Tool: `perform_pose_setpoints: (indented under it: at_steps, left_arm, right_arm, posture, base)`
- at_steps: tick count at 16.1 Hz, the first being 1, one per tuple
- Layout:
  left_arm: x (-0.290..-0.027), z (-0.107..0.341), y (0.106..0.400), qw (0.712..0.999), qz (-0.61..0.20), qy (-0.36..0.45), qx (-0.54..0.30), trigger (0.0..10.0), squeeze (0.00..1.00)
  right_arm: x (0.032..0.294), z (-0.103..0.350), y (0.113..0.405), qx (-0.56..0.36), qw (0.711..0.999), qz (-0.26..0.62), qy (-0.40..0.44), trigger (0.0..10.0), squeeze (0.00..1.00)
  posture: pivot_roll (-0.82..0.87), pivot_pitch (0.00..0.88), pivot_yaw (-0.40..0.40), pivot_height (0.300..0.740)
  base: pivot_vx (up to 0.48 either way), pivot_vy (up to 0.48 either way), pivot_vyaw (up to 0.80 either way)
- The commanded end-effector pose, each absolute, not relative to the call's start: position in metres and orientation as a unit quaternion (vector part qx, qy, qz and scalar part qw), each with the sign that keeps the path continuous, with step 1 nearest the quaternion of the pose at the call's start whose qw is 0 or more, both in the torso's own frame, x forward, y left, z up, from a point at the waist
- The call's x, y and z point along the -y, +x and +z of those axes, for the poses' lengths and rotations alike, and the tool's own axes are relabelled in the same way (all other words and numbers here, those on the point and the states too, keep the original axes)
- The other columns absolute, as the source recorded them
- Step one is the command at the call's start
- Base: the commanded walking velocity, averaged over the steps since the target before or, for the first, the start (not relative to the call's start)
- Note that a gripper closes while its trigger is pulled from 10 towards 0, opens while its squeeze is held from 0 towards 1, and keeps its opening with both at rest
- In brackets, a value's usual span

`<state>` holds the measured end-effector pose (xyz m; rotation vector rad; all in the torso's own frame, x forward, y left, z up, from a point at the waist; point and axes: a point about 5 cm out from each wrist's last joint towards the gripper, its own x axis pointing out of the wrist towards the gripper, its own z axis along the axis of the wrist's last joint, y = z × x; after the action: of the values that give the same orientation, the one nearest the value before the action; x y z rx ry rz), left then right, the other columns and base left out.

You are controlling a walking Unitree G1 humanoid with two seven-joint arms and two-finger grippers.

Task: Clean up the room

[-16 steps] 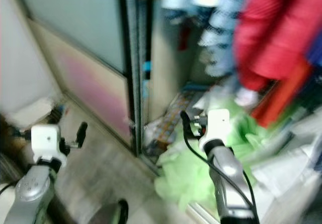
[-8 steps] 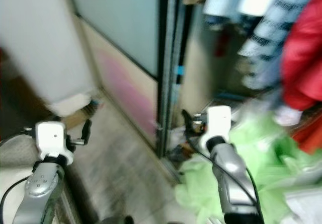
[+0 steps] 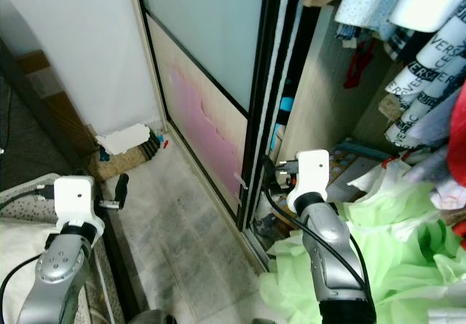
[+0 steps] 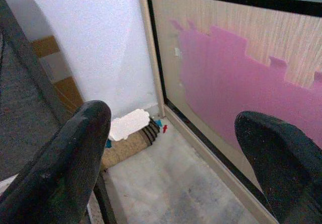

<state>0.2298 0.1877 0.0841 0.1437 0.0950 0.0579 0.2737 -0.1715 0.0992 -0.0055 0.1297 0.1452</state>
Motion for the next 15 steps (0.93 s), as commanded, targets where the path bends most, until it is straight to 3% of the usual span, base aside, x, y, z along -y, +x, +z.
perform_pose_setpoints:
  at_steps: [1,8,15]
  left_arm:
    - [-0.1902,0.0839,0.2305,0.995,0.035,0.078,-0.05,10.0,0.0]
    - [-0.1898,0.0886,0.2335,0.996,0.034,0.072,-0.034,10.0,0.0]
    - [-0.1897,0.0882,0.2343,0.997,0.045,0.051,-0.035,10.0,0.0]
  right_arm:
    - [0.1696,0.1032,0.2787,-0.054,0.996,0.07,-0.022,10.0,0.0]
    - [0.1642,0.1083,0.2833,-0.036,0.993,0.094,-0.06,10.0,0.0]
    - [0.1615,0.1071,0.2802,-0.033,0.992,0.113,-0.042,10.0,0.0]
  posture:
    - [-0.05,0.0,-0.023,0.74]
    - [-0.06,0.0,-0.021,0.74]
    - [-0.06,0.0,-0.02,0.74]
  base:
    - [0.0,0.0,0.0]
    - [0.0,-0.05,0.0]
    - [0.0,0.0,0.77]
